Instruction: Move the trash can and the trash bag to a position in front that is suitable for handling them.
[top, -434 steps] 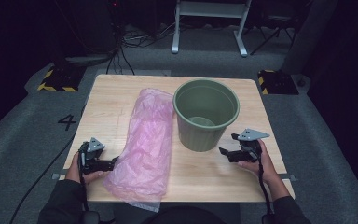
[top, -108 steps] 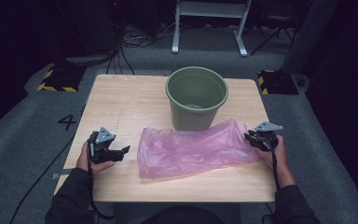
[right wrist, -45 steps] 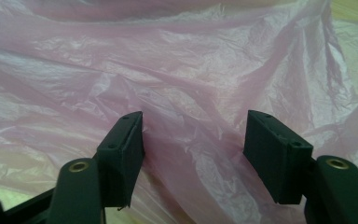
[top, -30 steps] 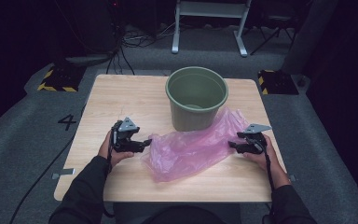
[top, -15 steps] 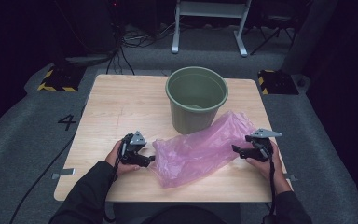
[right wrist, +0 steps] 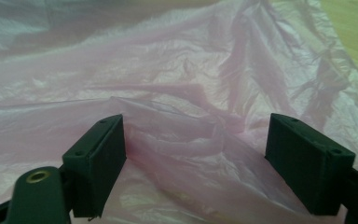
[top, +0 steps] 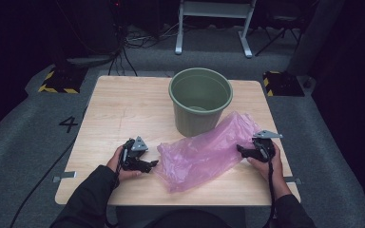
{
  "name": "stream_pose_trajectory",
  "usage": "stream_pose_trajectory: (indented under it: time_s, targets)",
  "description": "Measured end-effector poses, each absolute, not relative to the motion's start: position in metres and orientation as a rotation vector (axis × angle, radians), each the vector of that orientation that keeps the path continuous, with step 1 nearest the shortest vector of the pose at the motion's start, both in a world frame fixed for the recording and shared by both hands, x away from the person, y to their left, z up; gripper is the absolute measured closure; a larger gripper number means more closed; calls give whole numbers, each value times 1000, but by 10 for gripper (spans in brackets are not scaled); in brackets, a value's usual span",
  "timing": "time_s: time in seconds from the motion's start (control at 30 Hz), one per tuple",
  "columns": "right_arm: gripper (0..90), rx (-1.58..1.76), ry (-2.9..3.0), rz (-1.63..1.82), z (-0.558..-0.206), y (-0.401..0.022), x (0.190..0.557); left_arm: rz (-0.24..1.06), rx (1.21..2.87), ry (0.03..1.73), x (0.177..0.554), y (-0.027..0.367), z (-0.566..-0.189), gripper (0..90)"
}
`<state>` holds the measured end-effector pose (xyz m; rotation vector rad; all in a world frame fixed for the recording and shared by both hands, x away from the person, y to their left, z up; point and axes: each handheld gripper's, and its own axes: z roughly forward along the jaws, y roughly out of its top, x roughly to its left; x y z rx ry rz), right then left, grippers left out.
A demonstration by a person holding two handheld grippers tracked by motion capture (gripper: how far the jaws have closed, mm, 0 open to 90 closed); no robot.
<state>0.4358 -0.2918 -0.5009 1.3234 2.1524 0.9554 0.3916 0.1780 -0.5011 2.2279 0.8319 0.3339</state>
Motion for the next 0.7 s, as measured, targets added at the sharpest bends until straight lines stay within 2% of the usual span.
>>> stream_pose_trajectory:
  time_s: [0.1,0.2,0.4,0.53,0.7]
  targets:
    - [221,1332,2160,935,-501,-290,438,342,2219,814,391,182,-502,251]
    - [279,1343,2158,951,-501,-292,439,352,2216,858,392,190,-503,194]
    - [541,1290,2179,990,-500,-291,437,417,2160,1007,394,217,-504,167]
    - [730,1275,2179,1016,-500,-294,439,435,2153,1040,393,228,-503,164]
    - [835,1259,2195,1055,-500,-297,440,436,2151,1055,395,229,-504,145]
